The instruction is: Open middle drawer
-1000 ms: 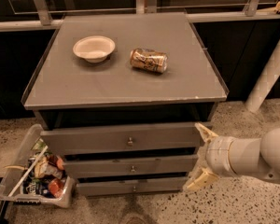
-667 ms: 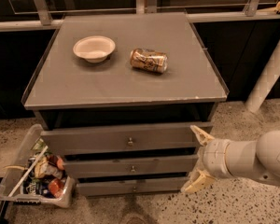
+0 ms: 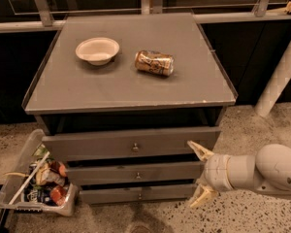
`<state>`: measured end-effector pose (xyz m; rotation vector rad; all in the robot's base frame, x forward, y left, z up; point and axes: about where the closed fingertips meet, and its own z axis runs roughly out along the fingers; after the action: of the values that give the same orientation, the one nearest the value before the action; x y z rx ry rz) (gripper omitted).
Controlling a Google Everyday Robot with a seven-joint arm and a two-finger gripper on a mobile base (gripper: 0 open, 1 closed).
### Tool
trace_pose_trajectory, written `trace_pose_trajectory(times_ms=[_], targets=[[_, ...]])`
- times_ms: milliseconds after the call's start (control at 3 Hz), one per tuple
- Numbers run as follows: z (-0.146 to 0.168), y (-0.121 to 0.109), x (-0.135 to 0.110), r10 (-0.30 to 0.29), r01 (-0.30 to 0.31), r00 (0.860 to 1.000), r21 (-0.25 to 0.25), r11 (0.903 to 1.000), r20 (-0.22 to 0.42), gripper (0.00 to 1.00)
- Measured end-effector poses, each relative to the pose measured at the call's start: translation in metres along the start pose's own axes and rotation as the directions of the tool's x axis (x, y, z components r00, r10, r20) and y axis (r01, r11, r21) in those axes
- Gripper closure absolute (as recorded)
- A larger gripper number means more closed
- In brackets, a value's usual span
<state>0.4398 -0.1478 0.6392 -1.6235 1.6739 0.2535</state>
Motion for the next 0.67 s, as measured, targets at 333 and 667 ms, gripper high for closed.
trace_pose_trajectory(times_ms=[333, 667], targets=[[0.0430, 0.0214, 0.0398, -0.024, 0.027, 0.999, -0.064, 0.9976, 0.043, 0.00], [0.0438, 0.0217, 0.0401, -0.024, 0.027, 0.999, -0.065, 0.9975, 0.043, 0.00]])
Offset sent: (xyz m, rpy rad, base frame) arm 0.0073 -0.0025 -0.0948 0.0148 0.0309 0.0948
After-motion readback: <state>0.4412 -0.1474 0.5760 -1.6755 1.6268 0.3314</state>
